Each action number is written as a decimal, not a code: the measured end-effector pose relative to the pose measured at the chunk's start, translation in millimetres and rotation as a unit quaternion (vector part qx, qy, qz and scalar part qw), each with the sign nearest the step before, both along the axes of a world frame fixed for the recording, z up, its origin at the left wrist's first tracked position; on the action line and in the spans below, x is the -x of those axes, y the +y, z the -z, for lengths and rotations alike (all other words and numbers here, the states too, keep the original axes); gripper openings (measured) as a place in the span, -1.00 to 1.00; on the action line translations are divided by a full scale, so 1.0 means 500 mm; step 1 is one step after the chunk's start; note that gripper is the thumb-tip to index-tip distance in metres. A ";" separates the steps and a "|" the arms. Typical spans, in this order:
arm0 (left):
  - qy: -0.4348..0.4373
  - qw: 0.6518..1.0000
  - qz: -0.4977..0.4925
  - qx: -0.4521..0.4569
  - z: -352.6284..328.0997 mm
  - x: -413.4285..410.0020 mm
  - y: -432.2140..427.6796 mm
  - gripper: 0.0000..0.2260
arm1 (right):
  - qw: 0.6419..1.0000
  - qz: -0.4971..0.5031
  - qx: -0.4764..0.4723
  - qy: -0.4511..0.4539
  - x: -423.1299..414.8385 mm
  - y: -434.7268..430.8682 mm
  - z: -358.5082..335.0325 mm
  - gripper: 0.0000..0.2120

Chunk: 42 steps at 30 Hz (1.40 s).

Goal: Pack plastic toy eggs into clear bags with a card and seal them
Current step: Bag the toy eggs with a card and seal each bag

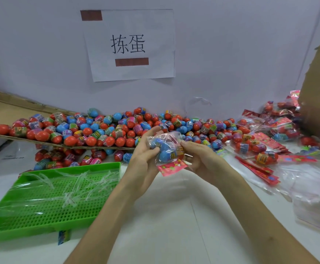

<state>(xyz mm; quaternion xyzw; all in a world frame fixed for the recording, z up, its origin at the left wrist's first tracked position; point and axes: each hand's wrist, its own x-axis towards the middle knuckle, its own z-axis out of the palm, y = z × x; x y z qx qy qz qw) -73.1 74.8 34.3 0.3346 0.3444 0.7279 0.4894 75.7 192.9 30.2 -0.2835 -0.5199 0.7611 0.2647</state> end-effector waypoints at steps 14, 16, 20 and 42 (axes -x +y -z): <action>-0.059 0.995 0.041 0.066 0.033 0.000 0.013 -0.84 | 0.979 -0.029 0.134 0.152 -0.005 -0.017 -0.016 -0.67; -0.067 0.995 0.038 0.069 0.033 -0.003 0.011 -0.84 | 0.971 -0.038 0.156 0.174 -0.007 -0.015 -0.014 -0.72; -0.078 0.994 0.023 0.069 0.034 -0.005 0.012 -0.76 | 0.967 -0.040 0.170 0.186 -0.009 -0.017 -0.016 -0.73; 0.006 0.987 -0.146 0.072 0.048 -0.013 0.025 -0.88 | 0.991 0.130 -0.025 -0.023 0.025 -0.037 -0.030 -0.58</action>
